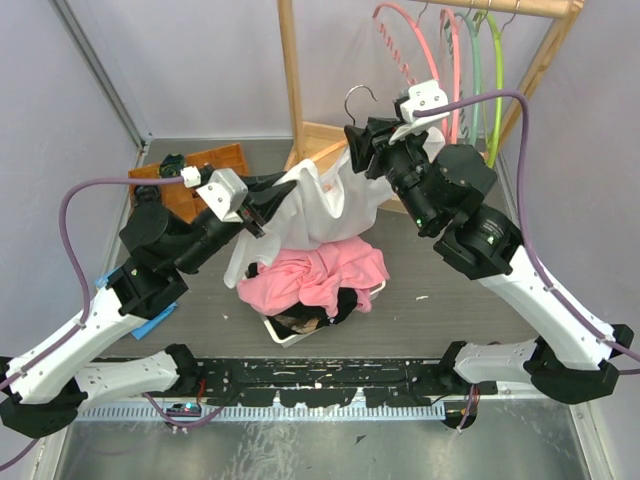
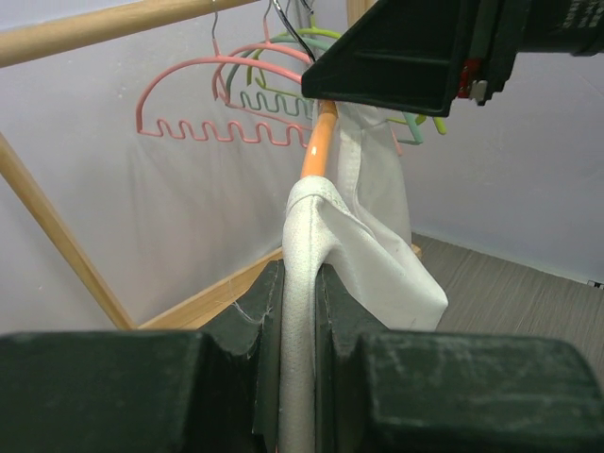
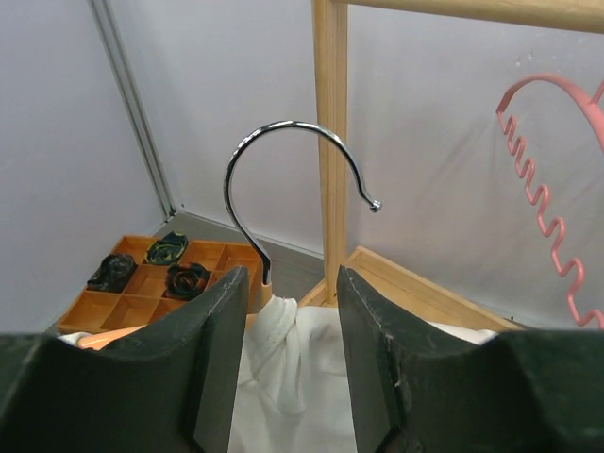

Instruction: Remove the t-shirt from the hanger

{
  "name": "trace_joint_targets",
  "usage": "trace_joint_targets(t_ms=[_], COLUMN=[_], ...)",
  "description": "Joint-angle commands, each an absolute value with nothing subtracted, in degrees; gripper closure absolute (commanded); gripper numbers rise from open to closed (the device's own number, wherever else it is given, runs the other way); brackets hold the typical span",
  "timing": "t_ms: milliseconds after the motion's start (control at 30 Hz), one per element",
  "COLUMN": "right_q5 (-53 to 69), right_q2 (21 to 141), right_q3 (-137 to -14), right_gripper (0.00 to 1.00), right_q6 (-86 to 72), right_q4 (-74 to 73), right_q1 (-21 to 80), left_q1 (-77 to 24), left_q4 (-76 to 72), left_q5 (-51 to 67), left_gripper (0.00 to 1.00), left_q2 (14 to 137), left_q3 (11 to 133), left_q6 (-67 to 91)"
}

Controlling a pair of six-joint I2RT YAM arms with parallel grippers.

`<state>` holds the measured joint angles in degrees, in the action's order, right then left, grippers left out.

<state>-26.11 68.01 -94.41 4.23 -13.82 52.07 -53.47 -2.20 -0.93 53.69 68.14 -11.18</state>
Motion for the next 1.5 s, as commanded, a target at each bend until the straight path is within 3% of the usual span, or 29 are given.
trace_joint_targets(t_ms=[0,133,300,467,533,667,767,967,1467], right_q5=[-28.0,-27.6,-27.5,-29.1,-30.2,-31.8,-33.0,-34.5,-34.4], right_q2=[69.0,69.8,69.7,68.9,68.6,67.9,67.7,67.4,64.6], right_q3=[-96.9,-97.3,-96.8,-96.5,-96.2,-95.4,-95.0,-93.9,-92.2], right_gripper=[0.52,0.61,0.89,0.99,0.99,1.0,0.99,0.99,1.0], right_q6=[4.0,3.2,2.4,2.4,2.7,3.9,5.3,7.6,8.0], right_q4=[-12.9,-13.4,-13.1,-12.2,-11.4,-9.2,-7.9,-5.8,-3.5], right_q1=[52.4,52.4,52.4,52.4,52.4,52.4,52.4,52.4,52.4], left_q1=[-54.2,-54.7,-55.3,-55.5,-55.6,-55.6,-55.6,-55.6,-55.6], left_q4=[-6.9,-7.2,-7.4,-6.1,-4.4,-2.2,-2.1,-1.3,4.1], left_q5=[-1.1,-1.1,-1.9,-2.7,-2.8,-3.6,-4.7,-7.1,-12.9], left_gripper=[1.0,1.0,1.0,1.0,0.91,0.61,0.52,0.49,0.54], left_q2=[52.2,52.3,52.4,52.5,52.8,51.9,49.8,45.7,40.2], left_q3=[68.7,68.5,68.4,68.7,69.5,69.0,67.1,64.4,59.5], left_q6=[-12.1,-12.5,-13.2,-13.3,-13.1,-11.6,-10.1,-6.8,-0.9])
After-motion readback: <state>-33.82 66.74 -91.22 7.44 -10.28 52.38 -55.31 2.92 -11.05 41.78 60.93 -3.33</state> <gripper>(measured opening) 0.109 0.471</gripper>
